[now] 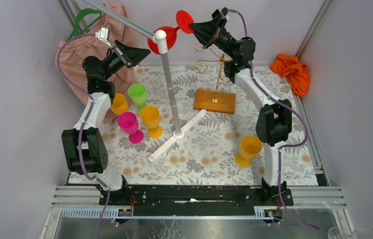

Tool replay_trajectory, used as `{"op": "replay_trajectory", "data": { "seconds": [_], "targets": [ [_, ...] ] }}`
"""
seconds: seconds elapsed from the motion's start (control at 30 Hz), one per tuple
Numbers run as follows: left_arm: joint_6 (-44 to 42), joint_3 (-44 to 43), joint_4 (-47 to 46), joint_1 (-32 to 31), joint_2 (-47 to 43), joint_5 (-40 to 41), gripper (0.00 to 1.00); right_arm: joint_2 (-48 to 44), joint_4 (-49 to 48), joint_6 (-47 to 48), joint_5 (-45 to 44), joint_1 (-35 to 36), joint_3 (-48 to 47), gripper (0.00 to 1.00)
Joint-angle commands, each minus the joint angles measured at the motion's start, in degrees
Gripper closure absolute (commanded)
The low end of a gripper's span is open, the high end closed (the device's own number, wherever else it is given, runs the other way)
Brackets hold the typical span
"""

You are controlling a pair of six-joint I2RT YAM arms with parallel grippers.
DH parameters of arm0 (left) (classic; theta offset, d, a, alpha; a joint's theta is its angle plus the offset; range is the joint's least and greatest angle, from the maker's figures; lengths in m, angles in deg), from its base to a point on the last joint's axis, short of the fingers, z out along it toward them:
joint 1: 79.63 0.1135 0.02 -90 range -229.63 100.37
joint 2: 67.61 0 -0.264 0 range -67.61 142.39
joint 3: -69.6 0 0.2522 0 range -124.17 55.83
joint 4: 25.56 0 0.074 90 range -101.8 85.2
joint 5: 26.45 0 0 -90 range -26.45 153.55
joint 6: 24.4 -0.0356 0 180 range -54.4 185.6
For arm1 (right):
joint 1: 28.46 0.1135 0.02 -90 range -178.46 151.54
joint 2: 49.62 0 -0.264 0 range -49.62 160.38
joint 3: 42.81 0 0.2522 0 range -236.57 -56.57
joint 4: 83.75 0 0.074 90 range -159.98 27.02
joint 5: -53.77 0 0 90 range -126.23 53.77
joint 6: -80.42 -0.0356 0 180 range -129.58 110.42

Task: Take the wine glass off the wine glass rack
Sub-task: Place the wine glass at the center of the board.

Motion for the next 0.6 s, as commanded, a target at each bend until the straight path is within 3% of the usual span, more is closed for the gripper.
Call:
{"op": "replay_trajectory", "data": {
  "seconds": [0.0, 0.37, 0.57],
  "targets": [
    [-9.90, 0.98, 9.59, 0.17, -2.42, 3.17, 0.70, 3.40, -3.62, -1.41, -0.89, 0.48, 1.56, 1.00],
    [2.26, 2.88, -9.33, 0.22, 0.16, 0.87, 0.67, 3.15, -3.10, -0.62, -0.08, 0.55, 2.57, 1.00],
    [3.85, 4.08, -12.48, 0.21, -1.15, 0.53, 0.63, 3.75, -3.44, -0.80, -0.32, 0.54, 2.91, 1.00]
  ]
}}
